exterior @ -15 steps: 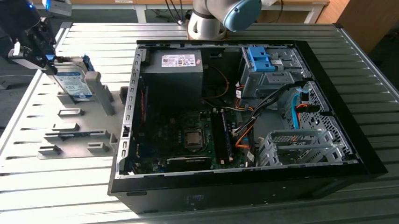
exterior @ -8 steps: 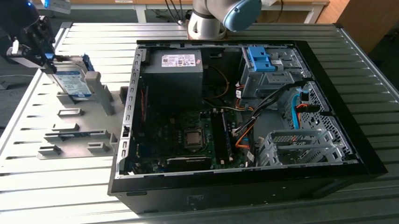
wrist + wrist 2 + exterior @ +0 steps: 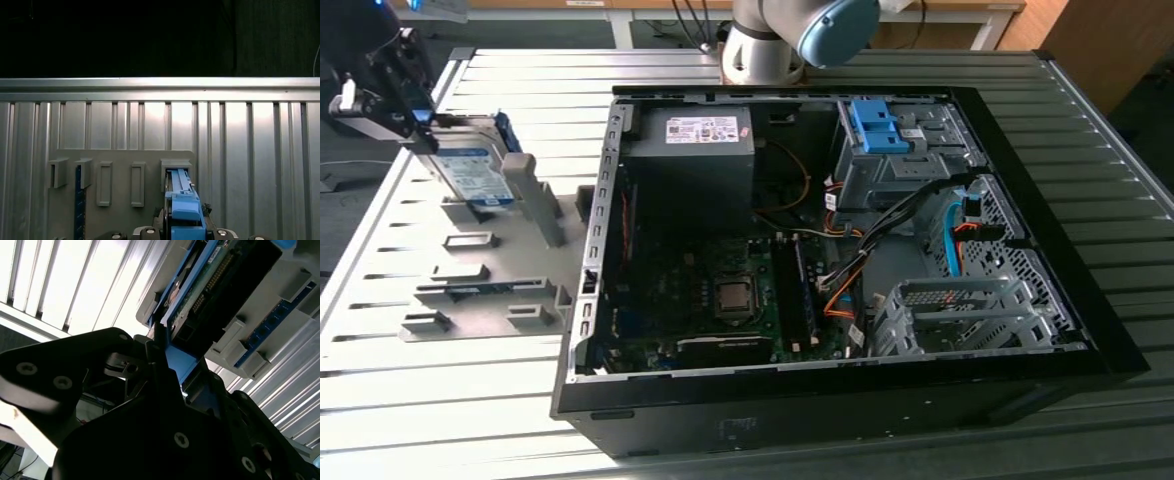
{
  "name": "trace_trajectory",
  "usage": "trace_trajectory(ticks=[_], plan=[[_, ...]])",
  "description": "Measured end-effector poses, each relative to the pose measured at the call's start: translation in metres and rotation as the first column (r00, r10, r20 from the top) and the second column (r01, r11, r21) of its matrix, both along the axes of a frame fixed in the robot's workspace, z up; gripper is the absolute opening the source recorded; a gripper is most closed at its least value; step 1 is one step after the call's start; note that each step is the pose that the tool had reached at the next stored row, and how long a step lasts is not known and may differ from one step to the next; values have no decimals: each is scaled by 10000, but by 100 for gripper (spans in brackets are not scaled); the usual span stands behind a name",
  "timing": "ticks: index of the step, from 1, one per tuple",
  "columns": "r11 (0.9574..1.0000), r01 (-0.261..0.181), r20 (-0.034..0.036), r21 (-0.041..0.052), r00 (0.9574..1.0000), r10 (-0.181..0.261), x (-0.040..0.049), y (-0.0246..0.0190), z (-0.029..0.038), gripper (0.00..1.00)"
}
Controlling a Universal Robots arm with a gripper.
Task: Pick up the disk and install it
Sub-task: 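Pick up the disk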
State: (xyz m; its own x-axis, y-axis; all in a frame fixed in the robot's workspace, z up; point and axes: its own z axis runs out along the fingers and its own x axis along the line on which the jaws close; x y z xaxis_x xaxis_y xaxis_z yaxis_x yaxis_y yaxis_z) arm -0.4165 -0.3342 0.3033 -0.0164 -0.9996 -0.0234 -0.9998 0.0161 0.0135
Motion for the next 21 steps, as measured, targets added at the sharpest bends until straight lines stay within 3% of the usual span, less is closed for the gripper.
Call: trace_trajectory(ticks=[12, 21], plan=[[10000, 0, -1, 0, 10000, 0, 0, 0, 169, 37], [10000, 0, 0, 0, 10000, 0, 0, 0, 237, 37]])
